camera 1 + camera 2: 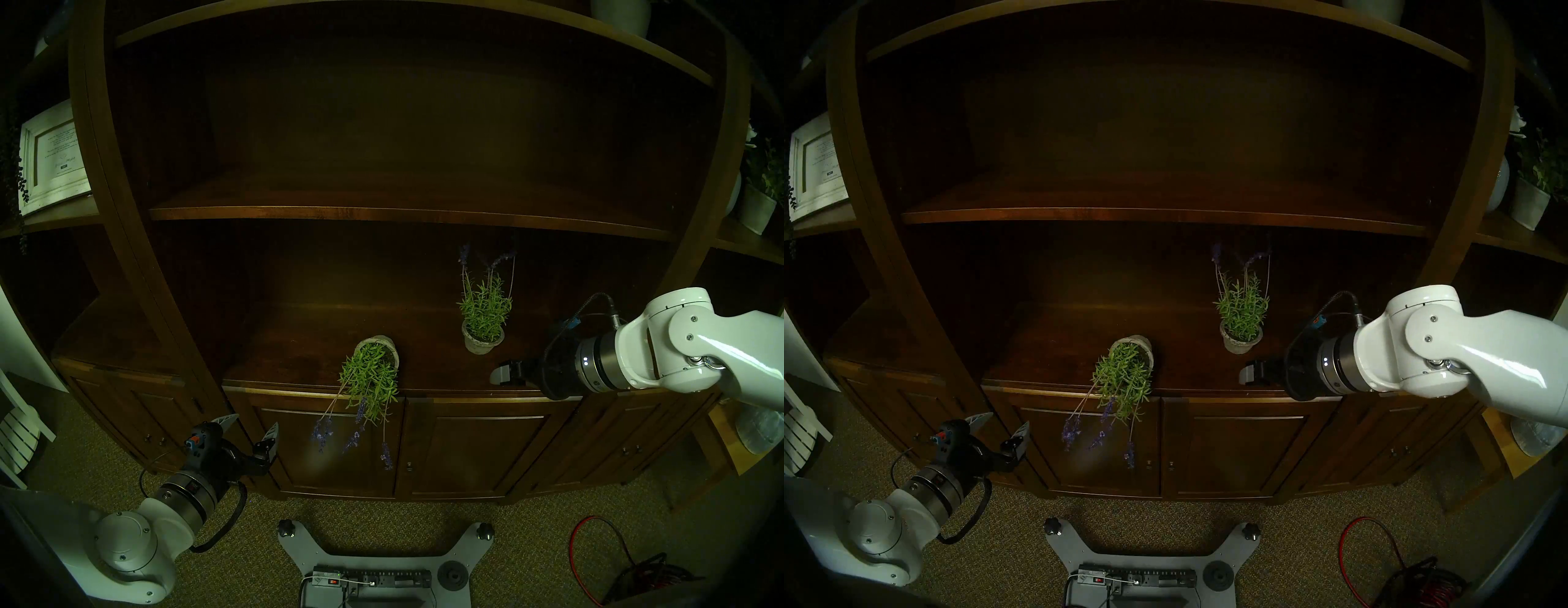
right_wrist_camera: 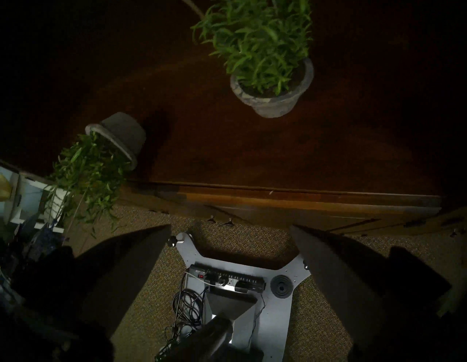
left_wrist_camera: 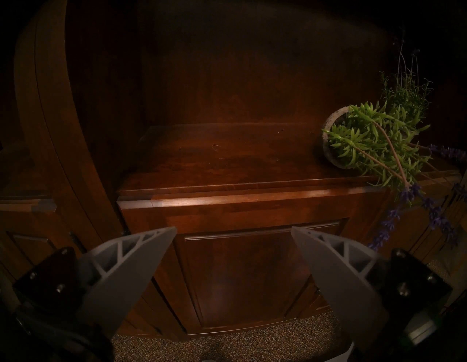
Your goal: Place the fake decorative plant upright
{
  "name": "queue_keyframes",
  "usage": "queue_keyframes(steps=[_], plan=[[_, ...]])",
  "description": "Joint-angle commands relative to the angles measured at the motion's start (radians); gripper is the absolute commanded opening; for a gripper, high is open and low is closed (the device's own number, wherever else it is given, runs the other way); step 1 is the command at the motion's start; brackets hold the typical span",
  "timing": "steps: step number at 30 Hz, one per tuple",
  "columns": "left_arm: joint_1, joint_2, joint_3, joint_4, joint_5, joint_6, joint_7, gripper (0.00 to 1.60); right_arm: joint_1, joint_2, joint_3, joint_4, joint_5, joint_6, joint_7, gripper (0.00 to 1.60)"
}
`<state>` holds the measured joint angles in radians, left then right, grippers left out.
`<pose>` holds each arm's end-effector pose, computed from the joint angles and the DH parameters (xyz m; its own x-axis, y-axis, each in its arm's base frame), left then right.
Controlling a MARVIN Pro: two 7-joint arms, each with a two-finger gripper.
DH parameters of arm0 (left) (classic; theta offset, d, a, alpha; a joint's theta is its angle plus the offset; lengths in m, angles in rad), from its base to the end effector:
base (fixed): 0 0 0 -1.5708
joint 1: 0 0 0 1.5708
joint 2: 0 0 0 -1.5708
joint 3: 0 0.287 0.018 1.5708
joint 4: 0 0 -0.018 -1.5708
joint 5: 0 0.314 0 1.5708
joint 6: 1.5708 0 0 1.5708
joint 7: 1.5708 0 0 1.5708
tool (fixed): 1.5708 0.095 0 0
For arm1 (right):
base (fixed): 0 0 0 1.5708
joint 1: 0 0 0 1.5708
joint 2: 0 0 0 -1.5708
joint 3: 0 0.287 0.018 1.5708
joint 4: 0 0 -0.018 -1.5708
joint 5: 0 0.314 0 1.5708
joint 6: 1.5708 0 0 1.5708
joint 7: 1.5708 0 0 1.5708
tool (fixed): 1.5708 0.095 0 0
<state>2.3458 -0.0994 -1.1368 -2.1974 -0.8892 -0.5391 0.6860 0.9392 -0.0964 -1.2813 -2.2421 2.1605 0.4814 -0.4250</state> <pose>0.1793 0.0901 -0.3079 0.3702 -0.0457 0.9278 -0.1630 -0.9865 0.0165 0.3069 -0.0615 -0.1615 0.8806 -0.0112 0.4737 0.1716 -0.9243 -0.3408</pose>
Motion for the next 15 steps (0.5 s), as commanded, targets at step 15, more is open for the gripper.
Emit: queue_keyframes(steps=[15], plan=[[-0.010,-0.001,-0.009,-0.007,0.002,-0.003,-0.001,1.60,0.029,-0.004,-0.017,-0.028,-0.116,0.052,0.137,1.60]])
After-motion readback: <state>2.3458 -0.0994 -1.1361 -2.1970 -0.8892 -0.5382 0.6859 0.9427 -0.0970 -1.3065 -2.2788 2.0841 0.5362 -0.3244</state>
